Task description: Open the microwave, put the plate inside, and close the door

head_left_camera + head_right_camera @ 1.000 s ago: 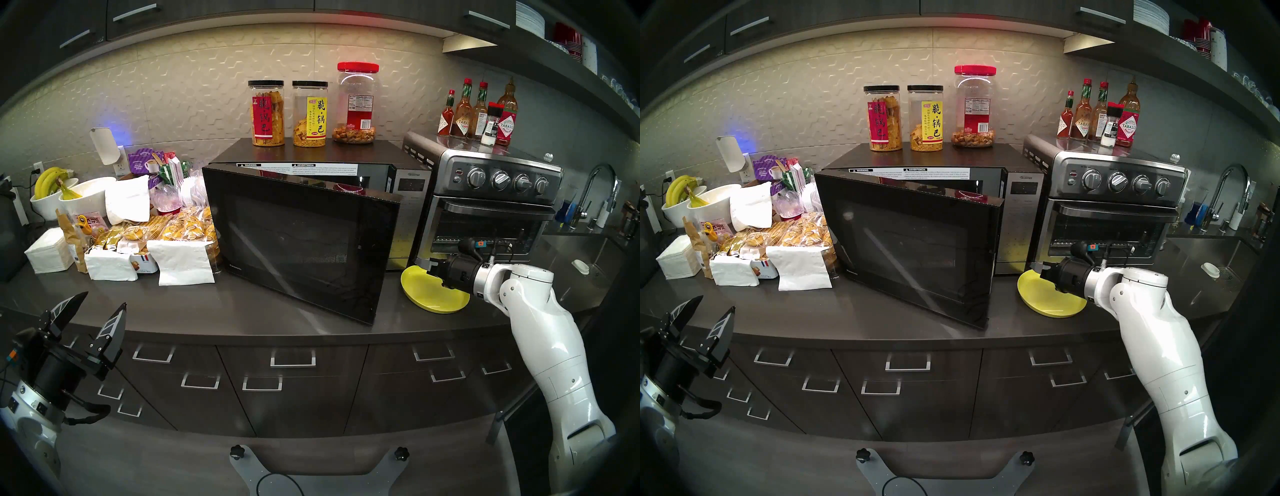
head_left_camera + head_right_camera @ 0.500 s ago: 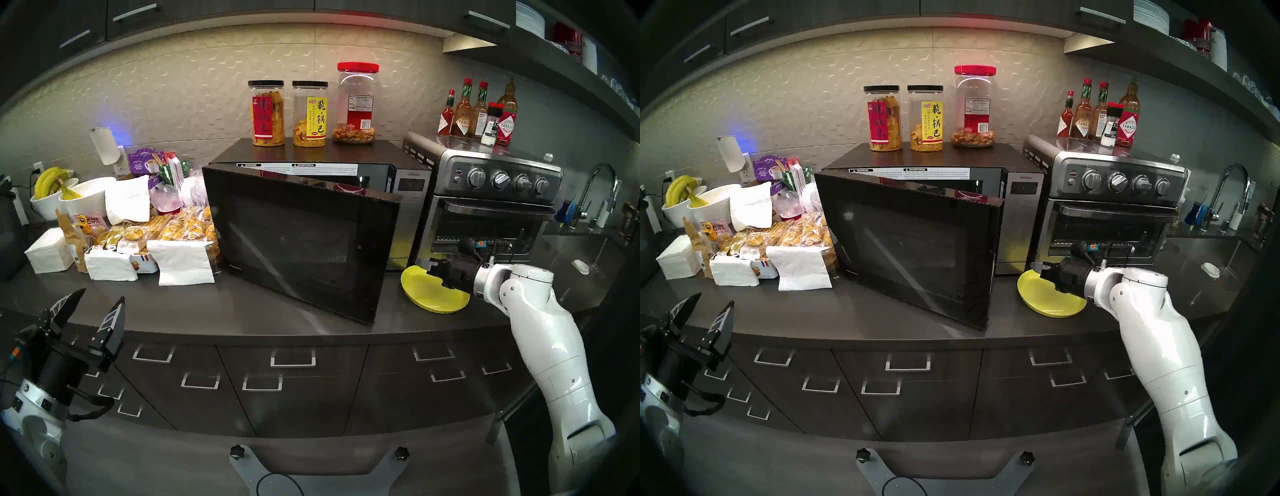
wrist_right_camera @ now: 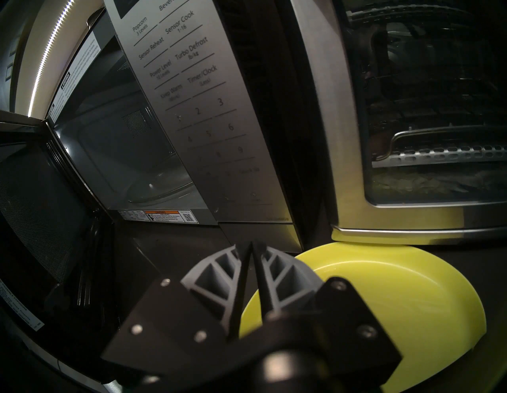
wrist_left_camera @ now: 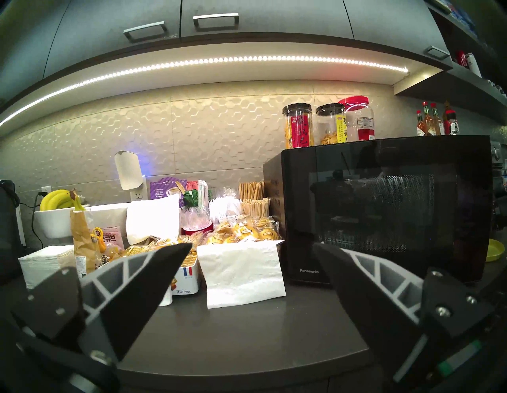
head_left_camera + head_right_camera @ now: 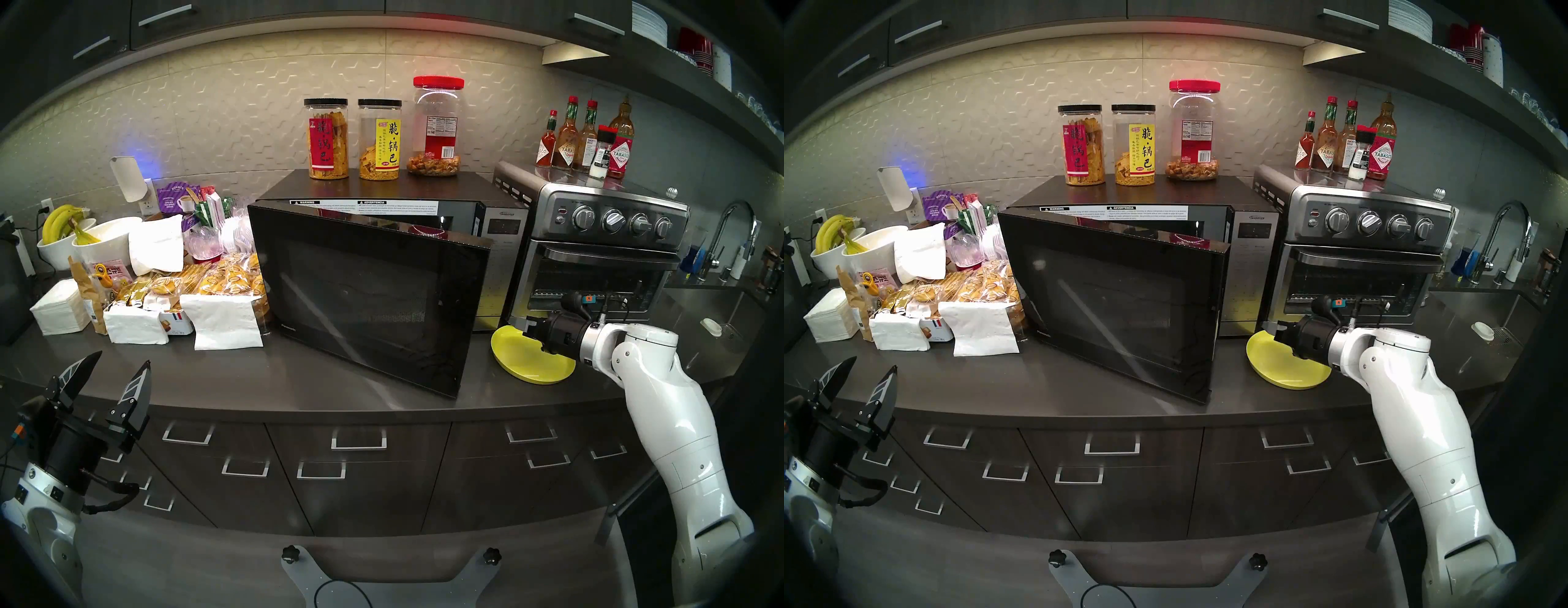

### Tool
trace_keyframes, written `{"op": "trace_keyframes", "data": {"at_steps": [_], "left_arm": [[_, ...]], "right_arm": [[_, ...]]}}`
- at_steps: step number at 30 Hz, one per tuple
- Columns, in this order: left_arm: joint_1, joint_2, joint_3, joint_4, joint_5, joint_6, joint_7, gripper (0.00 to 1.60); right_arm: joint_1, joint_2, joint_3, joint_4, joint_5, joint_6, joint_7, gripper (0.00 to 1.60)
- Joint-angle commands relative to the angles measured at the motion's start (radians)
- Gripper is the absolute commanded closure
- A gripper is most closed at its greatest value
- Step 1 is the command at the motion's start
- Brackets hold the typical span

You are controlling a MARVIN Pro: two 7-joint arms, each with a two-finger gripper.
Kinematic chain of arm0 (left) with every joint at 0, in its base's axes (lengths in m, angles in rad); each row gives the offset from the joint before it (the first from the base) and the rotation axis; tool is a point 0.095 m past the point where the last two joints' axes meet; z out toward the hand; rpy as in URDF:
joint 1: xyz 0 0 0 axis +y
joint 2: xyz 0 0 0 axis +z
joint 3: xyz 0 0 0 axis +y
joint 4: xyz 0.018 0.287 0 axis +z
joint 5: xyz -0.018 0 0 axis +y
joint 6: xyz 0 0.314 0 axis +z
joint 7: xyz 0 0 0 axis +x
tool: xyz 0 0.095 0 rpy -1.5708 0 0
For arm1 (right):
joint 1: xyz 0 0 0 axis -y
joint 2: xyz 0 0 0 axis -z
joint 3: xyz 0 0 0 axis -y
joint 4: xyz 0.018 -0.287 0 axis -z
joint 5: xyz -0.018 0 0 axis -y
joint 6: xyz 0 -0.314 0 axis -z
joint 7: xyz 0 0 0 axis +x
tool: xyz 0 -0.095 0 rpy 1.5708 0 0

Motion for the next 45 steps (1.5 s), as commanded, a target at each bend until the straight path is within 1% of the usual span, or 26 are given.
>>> {"op": "trace_keyframes", "data": {"at_steps": [1,22,23,33,45], "left_arm": [[0.004,0.002,-0.004,-0.019,-0.005,0.001,-0.008,0.0],[-0.003,-0.008,-0.007,-0.019,-0.004,0.008,-0.022,0.0],[-0.004,-0.008,-0.007,-0.019,-0.004,0.008,-0.022,0.0],[-0.007,-0.012,-0.008,-0.019,-0.003,0.011,-0.026,0.0],[-0.011,-0.016,-0.009,-0.019,-0.001,0.014,-0.029,0.0]], "right_arm": [[0.013,-0.001,0.007,-0.016,0.002,-0.004,-0.002,0.99],[0.013,-0.002,0.007,-0.016,0.001,-0.004,-0.002,0.99],[0.013,-0.002,0.007,-0.017,0.001,-0.004,-0.001,1.6],[-0.004,0.001,0.009,-0.036,0.0,-0.013,0.012,1.6],[-0.019,0.012,0.012,-0.077,0.007,0.001,0.038,1.6]]}}
